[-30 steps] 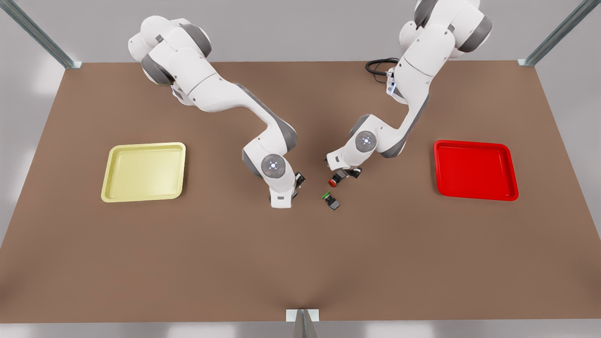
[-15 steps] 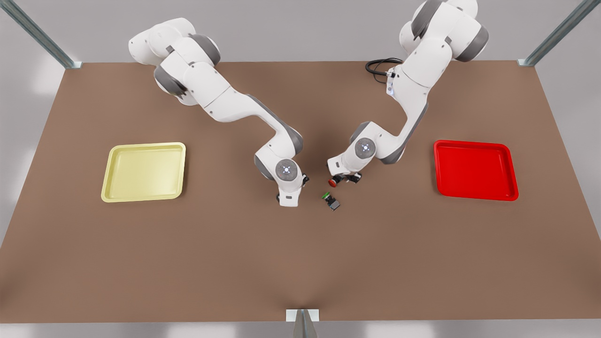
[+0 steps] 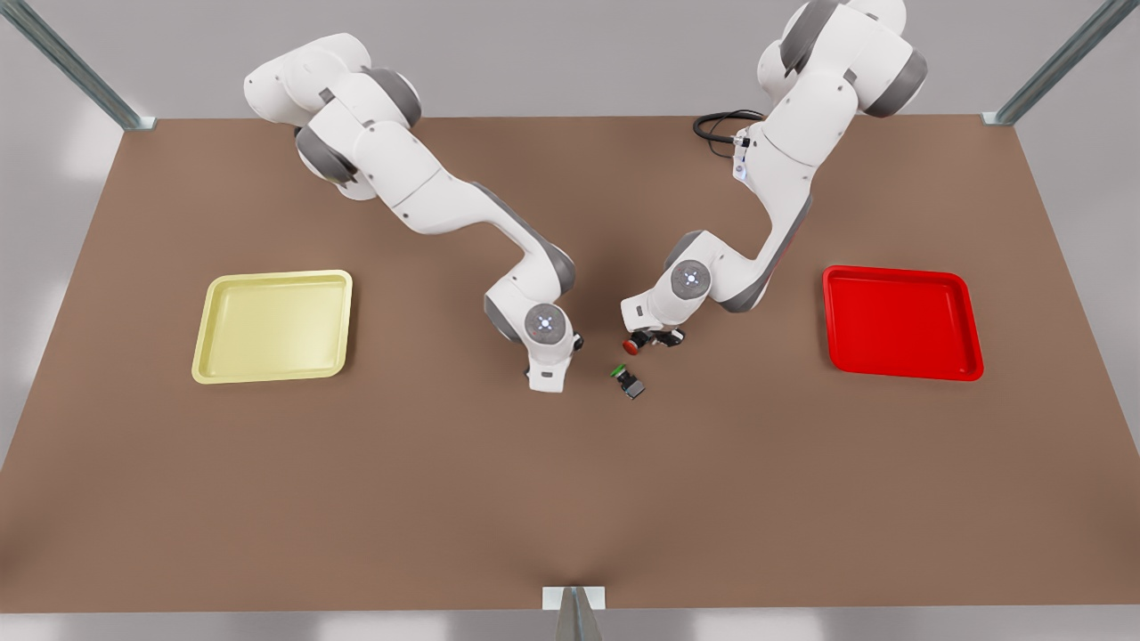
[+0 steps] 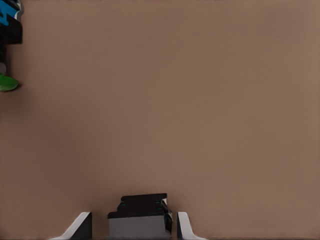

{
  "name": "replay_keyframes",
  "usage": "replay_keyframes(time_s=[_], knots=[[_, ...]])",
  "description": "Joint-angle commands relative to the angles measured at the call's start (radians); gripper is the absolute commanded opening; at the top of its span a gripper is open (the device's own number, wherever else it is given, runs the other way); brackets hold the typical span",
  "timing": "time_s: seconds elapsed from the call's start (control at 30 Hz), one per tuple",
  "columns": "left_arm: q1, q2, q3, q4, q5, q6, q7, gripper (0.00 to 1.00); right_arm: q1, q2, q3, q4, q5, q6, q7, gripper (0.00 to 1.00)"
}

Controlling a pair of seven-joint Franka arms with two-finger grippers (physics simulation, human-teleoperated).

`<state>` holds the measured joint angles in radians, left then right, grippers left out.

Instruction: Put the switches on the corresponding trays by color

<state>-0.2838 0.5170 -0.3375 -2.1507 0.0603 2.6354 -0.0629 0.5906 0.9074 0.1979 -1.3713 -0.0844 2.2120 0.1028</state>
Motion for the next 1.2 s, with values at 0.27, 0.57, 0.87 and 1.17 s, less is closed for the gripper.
replay_keyframes(time_s=[0.27, 0.57, 0.87, 1.17], knots=[[0.0, 0.002, 0.003, 0.002, 0.001, -0.003, 0.0, 0.58, 0.001, -0.001, -0.006, -0.002, 0.0, -0.002, 0.002, 0.54], [0.0, -0.009, 0.003, 0.011, 0.001, -0.026, -0.002, 0.57, 0.006, -0.007, -0.009, 0.0, 0.0, -0.009, -0.002, 0.5], [0.0, -0.002, 0.003, 0.017, 0.001, -0.029, -0.002, 0.55, -0.138, -0.219, -0.015, -0.181, -0.031, -0.017, -0.021, 0.5], [0.0, 0.006, 0.003, 0.025, 0.003, -0.029, -0.002, 0.55, -0.46, -0.558, 0.005, -0.641, -0.107, 0.038, -0.227, 0.5]])
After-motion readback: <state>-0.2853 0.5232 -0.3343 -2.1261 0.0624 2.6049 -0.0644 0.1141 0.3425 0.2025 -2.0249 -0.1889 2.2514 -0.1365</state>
